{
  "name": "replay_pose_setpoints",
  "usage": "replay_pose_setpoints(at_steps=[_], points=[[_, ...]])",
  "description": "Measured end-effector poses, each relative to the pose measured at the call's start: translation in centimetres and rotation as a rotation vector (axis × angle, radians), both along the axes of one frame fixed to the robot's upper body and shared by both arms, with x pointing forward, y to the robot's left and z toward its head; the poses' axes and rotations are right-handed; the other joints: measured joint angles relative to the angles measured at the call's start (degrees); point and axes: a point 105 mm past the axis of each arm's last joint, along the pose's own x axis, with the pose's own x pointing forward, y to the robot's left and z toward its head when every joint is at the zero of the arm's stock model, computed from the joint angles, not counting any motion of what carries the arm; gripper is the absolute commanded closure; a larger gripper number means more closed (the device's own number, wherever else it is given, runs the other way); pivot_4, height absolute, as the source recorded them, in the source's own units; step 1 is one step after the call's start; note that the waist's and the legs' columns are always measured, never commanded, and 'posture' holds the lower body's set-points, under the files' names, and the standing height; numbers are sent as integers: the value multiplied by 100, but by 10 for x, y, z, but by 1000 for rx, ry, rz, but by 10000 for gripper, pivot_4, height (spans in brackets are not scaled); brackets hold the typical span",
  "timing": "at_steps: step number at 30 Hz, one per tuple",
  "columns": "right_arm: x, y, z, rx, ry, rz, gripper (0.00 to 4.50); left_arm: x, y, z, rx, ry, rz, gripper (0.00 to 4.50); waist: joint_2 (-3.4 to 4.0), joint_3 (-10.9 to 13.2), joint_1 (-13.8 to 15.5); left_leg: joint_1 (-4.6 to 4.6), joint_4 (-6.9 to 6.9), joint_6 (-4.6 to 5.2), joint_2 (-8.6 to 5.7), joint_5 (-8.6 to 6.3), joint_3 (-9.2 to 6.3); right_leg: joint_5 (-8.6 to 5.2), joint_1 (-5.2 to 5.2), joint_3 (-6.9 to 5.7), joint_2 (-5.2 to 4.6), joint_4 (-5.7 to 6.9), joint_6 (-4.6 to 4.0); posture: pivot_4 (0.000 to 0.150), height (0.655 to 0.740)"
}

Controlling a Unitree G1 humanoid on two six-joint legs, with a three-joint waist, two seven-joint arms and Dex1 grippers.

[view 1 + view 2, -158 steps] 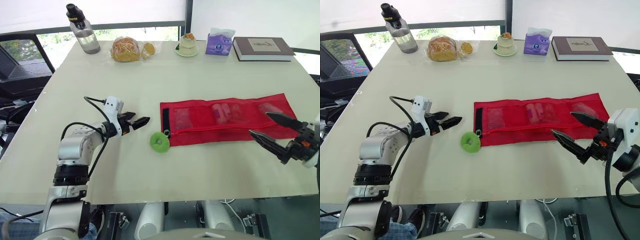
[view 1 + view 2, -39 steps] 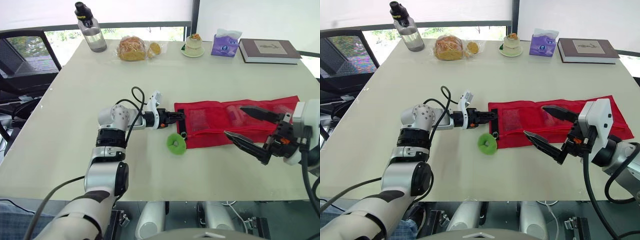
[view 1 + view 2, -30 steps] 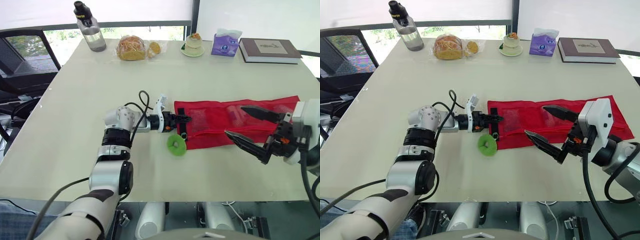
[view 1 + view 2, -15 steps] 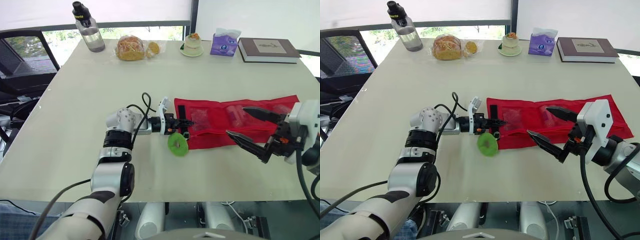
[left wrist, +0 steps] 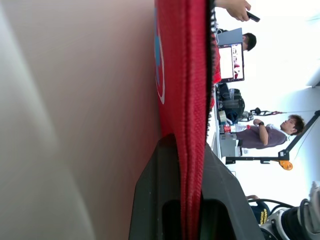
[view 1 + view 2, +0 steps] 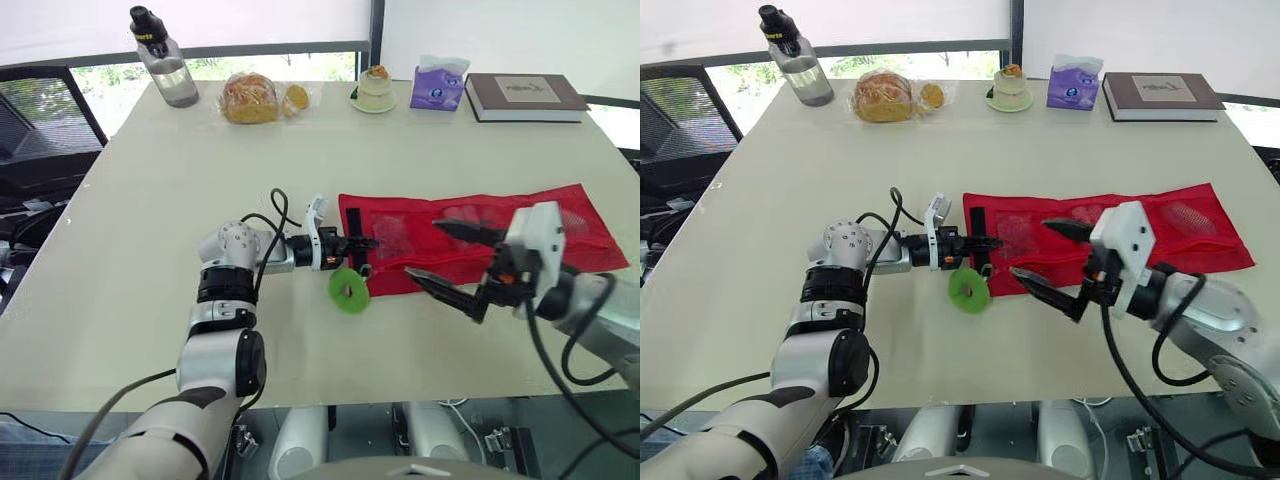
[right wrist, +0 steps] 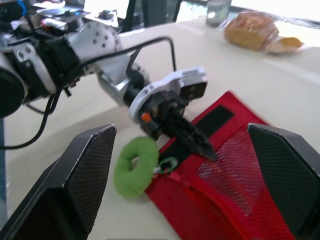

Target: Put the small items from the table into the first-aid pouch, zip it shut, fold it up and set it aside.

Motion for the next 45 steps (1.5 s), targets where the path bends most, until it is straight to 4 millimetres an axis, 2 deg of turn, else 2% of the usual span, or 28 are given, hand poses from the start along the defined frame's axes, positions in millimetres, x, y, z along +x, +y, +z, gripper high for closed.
replay_pose_setpoints(at_steps=[1, 4, 10, 14, 24, 26, 30, 34, 35, 41, 45], points=[[7, 17, -8, 0, 6, 50, 0, 1, 1, 0, 7, -1, 5, 44804, -7, -5, -43, 9, -5, 0, 6, 0, 1, 6, 0, 3, 4, 0, -7, 1500, 7332], [3, 41, -35, -56, 71, 154, 0, 0, 1, 0, 8, 2, 3, 44804, -4, -6, -23, 2, -7, -7, 5, 4, -5, 6, -2, -14, 9, 3, -9, 1500, 7332], [11, 68, -81, -236, 89, 252, 0, 1, 1, 0, 6, 14, 7, 44804, -4, -6, -5, 4, -8, -11, 4, 7, -3, 7, -4, -12, 8, 6, -9, 1500, 7332], [10, 73, -90, -265, 96, 280, 0, 2, 1, -1, 5, 17, 11, 44804, -4, -6, -5, 6, -8, -21, 4, 12, -3, 7, -4, -12, 8, 9, -8, 1500, 7332], [32, 83, -109, -387, 58, 276, 0, 3, 1, -2, 13, 16, 20, 44804, -4, -9, -2, 17, -10, -28, 3, 16, -8, 7, -3, -13, 9, 26, -10, 1500, 7332], [36, 85, -110, -394, 40, 260, 13101, 3, 1, -2, 16, 17, 21, 45000, -3, -13, -4, 19, -12, -28, 3, 17, -6, 7, -3, -11, 9, 28, -10, 1500, 7332], [38, 84, -111, -388, 44, 246, 26932, 3, 2, -3, 16, 18, 22, 45000, -3, -17, -4, 20, -13, -29, 3, 17, -7, 7, -2, -11, 9, 28, -10, 1500, 7332], [38, 79, -109, -408, -1, 253, 43725, 3, 2, -3, 14, 19, 25, 45000, -3, -21, -7, 24, -18, -29, 3, 17, -3, 6, -1, -8, 9, 28, -10, 1500, 7332], [37, 78, -109, -412, -5, 258, 44788, 3, 3, -3, 13, 19, 26, 45000, -3, -22, -8, 25, -19, -29, 3, 17, -3, 6, -1, -8, 9, 27, -10, 1500, 7332], [32, 62, -103, -341, 72, 211, 44788, 1, 8, -4, 26, 1, 23, 45000, -4, -22, -58, 26, -27, -30, 5, 17, -6, 6, -3, -6, 10, 28, -11, 1500, 7332], [29, 54, -75, -123, 107, 135, 44788, 1, 19, -5, 59, -20, 27, 45000, -4, -22, -132, 51, -53, -33, 8, 19, -20, 5, 0, 9, 11, 29, -13, 1500, 7332]])
